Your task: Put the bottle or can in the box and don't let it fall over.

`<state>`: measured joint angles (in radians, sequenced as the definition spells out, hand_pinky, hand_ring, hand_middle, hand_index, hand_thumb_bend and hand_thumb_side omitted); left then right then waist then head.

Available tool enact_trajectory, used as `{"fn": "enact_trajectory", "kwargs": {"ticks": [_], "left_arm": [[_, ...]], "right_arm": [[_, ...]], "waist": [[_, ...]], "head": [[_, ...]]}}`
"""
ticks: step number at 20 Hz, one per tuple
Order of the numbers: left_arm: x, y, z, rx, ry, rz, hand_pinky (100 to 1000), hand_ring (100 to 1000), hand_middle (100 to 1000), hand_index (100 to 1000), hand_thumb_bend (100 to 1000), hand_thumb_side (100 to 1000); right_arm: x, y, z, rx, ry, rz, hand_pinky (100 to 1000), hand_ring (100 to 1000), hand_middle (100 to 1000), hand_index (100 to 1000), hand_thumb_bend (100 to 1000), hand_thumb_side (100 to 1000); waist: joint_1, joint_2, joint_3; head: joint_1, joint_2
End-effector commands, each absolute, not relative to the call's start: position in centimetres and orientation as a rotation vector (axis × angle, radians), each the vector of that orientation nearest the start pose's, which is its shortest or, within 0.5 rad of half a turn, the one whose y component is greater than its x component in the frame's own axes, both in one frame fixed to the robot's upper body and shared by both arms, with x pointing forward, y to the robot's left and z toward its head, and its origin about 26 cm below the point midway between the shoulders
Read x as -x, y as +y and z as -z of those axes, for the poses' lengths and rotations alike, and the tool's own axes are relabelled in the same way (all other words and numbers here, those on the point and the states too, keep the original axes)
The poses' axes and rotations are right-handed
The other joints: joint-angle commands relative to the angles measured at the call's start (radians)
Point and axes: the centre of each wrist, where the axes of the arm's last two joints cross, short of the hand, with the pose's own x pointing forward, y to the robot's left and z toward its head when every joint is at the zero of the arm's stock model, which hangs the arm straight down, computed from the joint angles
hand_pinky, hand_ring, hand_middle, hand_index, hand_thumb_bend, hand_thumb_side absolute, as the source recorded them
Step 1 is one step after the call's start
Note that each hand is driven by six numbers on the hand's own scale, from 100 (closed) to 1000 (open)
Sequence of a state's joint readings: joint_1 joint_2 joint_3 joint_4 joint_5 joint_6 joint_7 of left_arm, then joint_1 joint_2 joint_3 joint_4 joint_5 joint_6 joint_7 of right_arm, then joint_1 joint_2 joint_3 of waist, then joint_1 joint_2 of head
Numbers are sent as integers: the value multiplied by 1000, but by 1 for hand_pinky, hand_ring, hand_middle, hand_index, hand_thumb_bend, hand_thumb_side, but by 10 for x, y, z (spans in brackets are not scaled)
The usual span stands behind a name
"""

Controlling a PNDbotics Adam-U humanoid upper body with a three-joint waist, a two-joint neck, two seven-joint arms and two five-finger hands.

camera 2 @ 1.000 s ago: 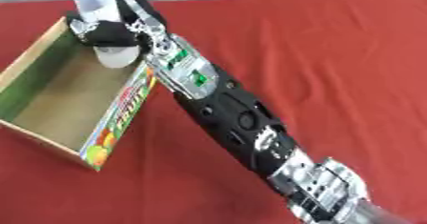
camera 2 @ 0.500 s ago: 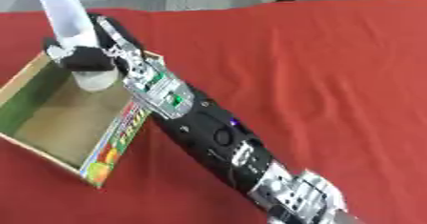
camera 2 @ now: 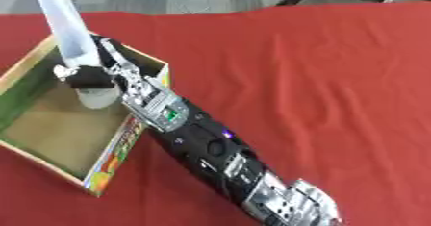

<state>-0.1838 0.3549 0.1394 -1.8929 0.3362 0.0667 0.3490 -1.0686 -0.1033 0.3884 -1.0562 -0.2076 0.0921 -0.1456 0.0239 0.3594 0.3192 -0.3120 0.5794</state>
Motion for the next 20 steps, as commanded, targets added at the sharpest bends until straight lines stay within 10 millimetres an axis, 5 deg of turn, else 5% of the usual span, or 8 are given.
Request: {"fn": "enact_trajectory", "kwargs": {"ticks": [1,10,20], "left_arm": [[-295,324,-166,-234,-2035,-293,818,787,779,811,373,780],[-294,326,-164,-245,-2028,-292,818,787,779,813,372,781],[-292,329,-163,-261,-2024,-290,819,787,779,813,373,780]], "right_arm": [[-447,-62,-224,-138,-1944,-612,898,884,745,803,650,100],[-440,-65,-249,-44,-1996,-650,935,921,815,902,710,227],[-433,-69,-255,-57,-1963,-639,924,910,802,887,721,198]], "waist": [[4,-20,-2],[4,-31,-12],[11,-49,-37]], "head": [[-1,4],[1,12],[12,26]]}}
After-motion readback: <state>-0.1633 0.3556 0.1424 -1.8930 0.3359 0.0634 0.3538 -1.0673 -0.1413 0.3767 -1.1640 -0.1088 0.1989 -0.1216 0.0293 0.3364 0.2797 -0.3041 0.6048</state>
